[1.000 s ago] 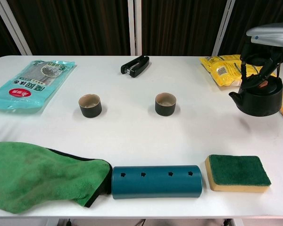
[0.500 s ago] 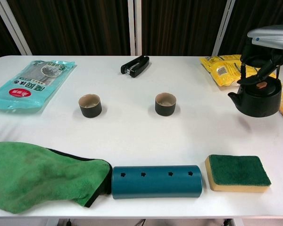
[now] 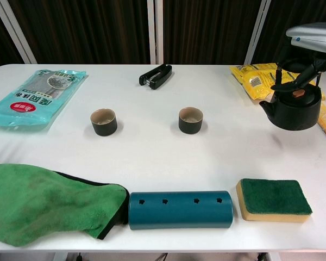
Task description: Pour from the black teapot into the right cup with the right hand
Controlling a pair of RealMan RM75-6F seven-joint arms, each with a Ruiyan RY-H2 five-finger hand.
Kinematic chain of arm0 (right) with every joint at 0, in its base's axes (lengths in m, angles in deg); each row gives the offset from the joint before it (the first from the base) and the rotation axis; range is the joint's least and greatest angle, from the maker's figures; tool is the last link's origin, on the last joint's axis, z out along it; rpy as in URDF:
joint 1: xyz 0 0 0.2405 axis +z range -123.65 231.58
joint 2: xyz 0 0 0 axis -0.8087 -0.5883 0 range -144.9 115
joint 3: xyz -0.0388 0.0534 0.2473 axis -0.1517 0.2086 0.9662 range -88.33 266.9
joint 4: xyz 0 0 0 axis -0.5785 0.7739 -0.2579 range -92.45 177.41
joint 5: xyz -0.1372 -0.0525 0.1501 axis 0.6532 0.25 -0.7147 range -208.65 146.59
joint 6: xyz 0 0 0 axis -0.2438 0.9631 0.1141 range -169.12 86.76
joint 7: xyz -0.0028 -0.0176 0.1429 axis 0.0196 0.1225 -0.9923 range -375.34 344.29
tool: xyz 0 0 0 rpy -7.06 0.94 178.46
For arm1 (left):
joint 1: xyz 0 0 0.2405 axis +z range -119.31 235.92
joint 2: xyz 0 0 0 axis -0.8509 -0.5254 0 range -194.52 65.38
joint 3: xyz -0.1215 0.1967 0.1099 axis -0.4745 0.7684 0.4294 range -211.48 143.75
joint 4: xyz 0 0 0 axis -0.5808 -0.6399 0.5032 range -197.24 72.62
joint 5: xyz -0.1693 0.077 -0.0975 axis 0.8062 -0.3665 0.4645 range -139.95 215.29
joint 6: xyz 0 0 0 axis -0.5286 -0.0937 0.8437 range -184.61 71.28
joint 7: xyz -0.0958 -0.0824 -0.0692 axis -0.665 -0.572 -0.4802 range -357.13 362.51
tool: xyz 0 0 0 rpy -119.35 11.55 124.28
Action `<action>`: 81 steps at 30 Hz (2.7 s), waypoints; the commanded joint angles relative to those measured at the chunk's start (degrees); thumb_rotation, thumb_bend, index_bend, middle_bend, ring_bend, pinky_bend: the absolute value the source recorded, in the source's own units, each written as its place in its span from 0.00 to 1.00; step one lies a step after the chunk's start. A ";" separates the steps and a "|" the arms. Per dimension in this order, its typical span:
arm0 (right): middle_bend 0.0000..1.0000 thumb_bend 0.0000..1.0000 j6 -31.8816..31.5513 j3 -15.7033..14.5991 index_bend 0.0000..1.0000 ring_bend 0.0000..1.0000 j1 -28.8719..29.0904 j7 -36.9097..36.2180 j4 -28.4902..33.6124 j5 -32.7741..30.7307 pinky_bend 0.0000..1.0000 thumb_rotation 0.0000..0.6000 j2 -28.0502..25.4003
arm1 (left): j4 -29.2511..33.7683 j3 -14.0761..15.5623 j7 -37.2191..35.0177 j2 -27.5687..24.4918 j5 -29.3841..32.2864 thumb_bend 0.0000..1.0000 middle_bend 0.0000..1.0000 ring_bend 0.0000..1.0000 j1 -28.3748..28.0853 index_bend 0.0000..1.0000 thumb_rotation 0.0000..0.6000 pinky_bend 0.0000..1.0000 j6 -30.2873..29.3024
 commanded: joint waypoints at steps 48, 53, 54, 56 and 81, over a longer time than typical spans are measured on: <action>1.00 0.36 -11.03 -4.68 1.00 0.99 13.87 -29.24 -48.77 23.90 0.84 0.85 26.07 | -1.24 -0.81 -1.48 0.04 1.87 0.13 0.09 0.07 -0.16 0.22 1.00 0.23 0.87; 1.00 0.36 -12.78 -6.24 1.00 0.99 14.43 -30.67 -52.63 25.41 0.84 0.85 27.31 | -1.24 -0.83 -1.39 0.24 1.75 0.13 0.09 0.07 -0.35 0.22 1.00 0.23 1.02; 1.00 0.36 -13.04 -6.43 1.00 0.99 14.51 -30.93 -53.24 25.56 0.84 0.85 27.54 | -1.21 -0.84 -1.33 0.25 1.75 0.13 0.09 0.07 -0.37 0.22 1.00 0.23 1.04; 1.00 0.36 -13.67 -6.80 1.00 0.99 14.65 -31.43 -54.67 25.82 0.84 0.85 28.14 | -1.16 -0.82 -1.23 0.27 1.77 0.13 0.09 0.07 -0.40 0.22 1.00 0.23 1.13; 1.00 0.36 -15.05 -10.93 1.00 0.99 16.83 -32.08 -63.18 27.62 0.84 0.85 31.98 | -1.82 -0.82 -1.84 0.53 2.05 0.13 0.09 0.07 -0.39 0.22 1.00 0.23 1.29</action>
